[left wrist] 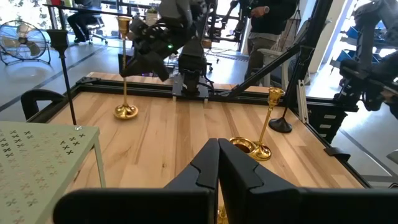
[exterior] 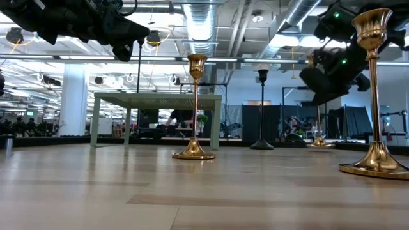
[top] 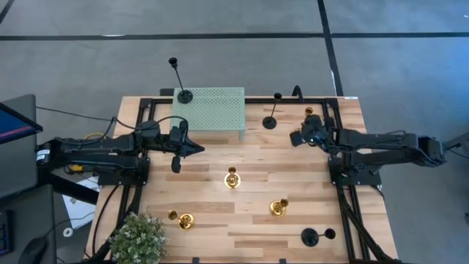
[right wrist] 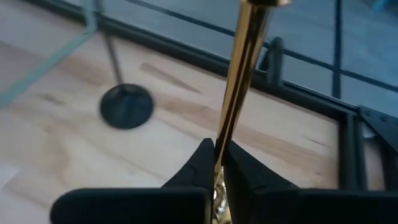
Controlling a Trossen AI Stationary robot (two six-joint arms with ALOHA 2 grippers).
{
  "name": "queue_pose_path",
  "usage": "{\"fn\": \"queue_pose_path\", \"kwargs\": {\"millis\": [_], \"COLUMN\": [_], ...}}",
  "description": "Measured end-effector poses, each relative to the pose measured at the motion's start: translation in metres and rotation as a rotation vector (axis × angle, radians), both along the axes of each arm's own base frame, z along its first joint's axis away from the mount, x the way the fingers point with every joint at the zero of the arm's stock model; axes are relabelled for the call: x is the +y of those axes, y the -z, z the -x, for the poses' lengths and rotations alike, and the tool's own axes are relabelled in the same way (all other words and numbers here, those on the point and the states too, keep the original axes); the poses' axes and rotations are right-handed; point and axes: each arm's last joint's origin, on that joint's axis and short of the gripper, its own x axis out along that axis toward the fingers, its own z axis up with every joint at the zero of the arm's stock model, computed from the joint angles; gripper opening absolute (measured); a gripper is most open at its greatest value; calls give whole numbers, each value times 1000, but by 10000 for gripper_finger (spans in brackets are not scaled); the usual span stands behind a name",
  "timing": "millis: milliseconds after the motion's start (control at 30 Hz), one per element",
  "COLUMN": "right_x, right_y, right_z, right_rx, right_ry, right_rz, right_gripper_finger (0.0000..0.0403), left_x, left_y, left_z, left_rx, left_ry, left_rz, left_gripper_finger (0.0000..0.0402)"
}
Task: Pick & Place candle stick holders
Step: Adjust the gold candle holder
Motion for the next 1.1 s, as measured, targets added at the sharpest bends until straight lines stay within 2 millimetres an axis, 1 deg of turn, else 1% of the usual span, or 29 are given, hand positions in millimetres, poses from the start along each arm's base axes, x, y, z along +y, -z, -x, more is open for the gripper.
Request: {"fn": "queue_pose_path", "kwargs": {"millis": [100, 333, 567, 767, 967, 1100], "right_x": [-9, -32, -53, -61, -64, -65], "right_y": [-1, -8, -9, -8, -8, -7], "right_z": [2, 5, 17, 24, 27, 27], "right_rx": [-8, -55, -82, -92, -76, -84], "right_ry": [40, 43, 97, 119, 125, 114], "right_rz": [2, 6, -25, -54, -53, -65], "right_gripper_finger": [5, 2, 1, 1, 0, 15], "left_x": [0, 0, 0, 1, 1, 2], "left_y": [0, 0, 1, 3, 5, 7], "left_z": [0, 0, -1, -4, -6, -7], "left_rx": [0, 0, 5, 20, 41, 49], "left_ry": [0, 0, 0, 0, 0, 0], "left_rz": [0, 0, 1, 4, 8, 10], "left_gripper_finger": [5, 5, 5, 5, 6, 6]}}
